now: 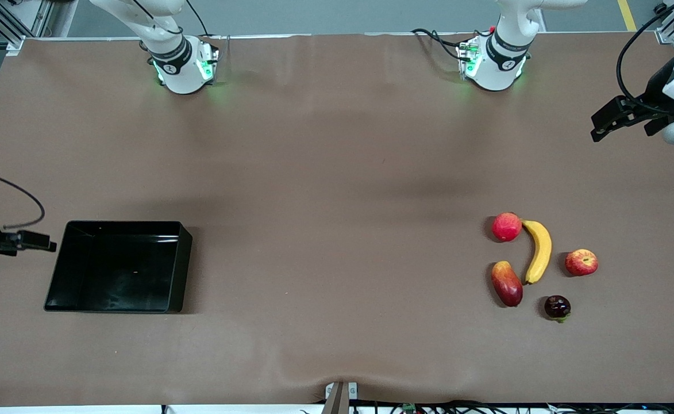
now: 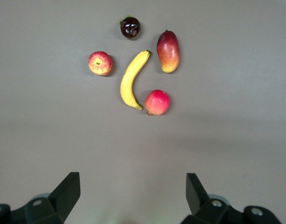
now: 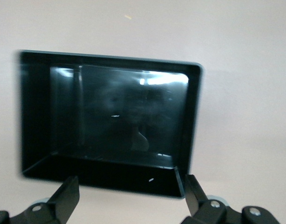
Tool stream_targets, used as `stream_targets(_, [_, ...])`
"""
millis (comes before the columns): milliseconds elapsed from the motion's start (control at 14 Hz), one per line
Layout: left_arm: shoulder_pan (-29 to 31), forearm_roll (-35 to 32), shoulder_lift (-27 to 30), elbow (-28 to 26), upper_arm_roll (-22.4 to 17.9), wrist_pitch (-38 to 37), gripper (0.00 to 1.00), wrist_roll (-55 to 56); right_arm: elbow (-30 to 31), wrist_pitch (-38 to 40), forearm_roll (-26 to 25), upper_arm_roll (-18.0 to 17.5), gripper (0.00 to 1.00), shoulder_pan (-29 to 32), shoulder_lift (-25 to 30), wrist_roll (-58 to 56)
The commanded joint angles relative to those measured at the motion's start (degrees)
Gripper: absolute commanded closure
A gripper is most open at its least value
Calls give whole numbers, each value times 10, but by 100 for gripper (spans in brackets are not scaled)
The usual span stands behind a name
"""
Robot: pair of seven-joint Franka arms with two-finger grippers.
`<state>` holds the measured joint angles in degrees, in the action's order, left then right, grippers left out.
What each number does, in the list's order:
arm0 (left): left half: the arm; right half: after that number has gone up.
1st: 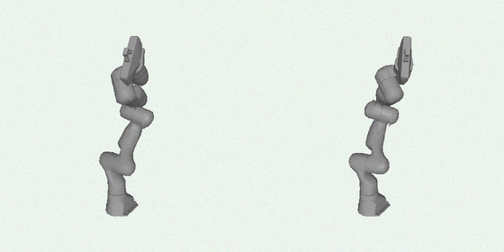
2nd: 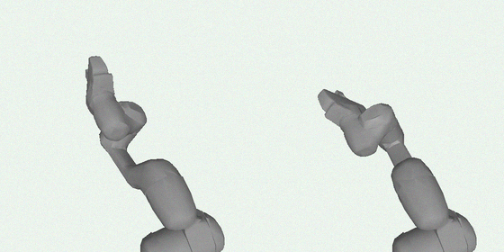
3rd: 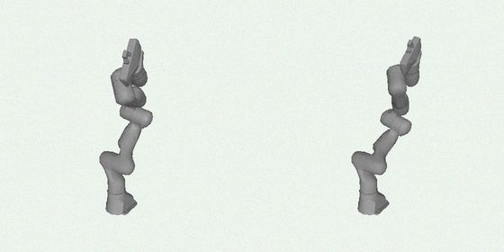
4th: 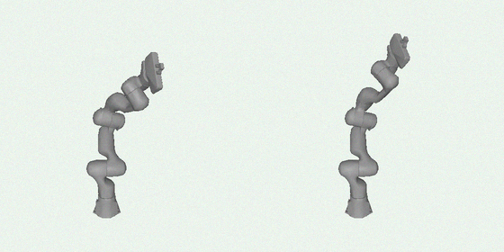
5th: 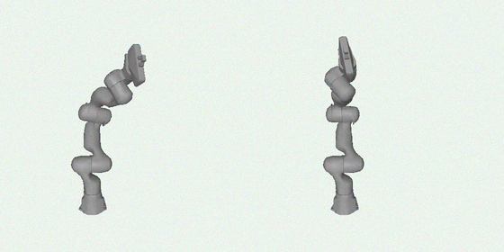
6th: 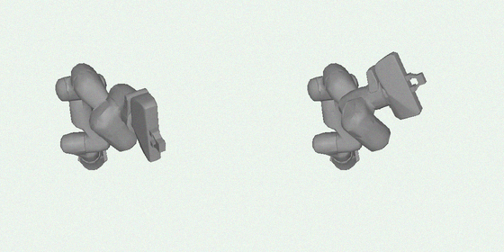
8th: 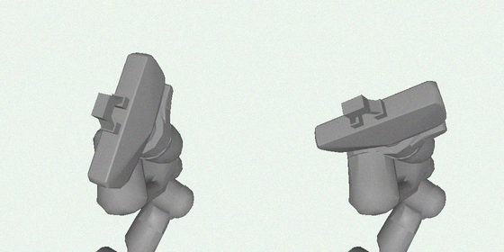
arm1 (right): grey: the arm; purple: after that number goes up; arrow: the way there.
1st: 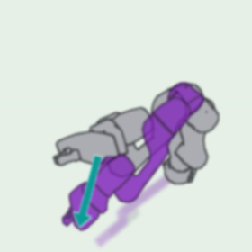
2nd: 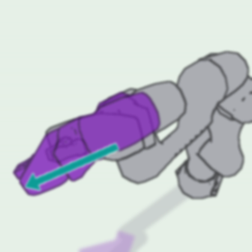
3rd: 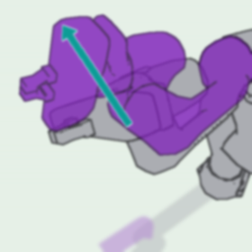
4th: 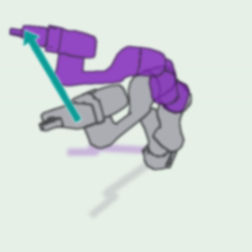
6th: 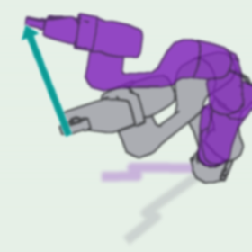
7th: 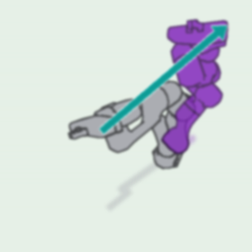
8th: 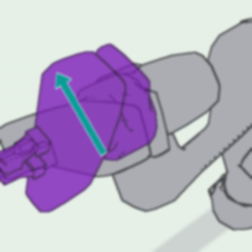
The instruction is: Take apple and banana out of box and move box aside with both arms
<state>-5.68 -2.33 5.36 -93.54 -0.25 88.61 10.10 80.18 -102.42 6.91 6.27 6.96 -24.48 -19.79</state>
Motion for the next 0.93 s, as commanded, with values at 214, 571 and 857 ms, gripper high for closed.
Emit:
stream_targets(214, [4,3,5,20,0,-6,0,-10,33,128,-26,0,0,-84,138,155])
stream_targets(571, [5,1,1,25,-2,-6,0,-19,102,170,-52,-2,0,-89,237,184])
stream_targets(857, [9,0,-1,26,-3,-6,0,-27,146,188,-54,-2,0,-89,283,225])
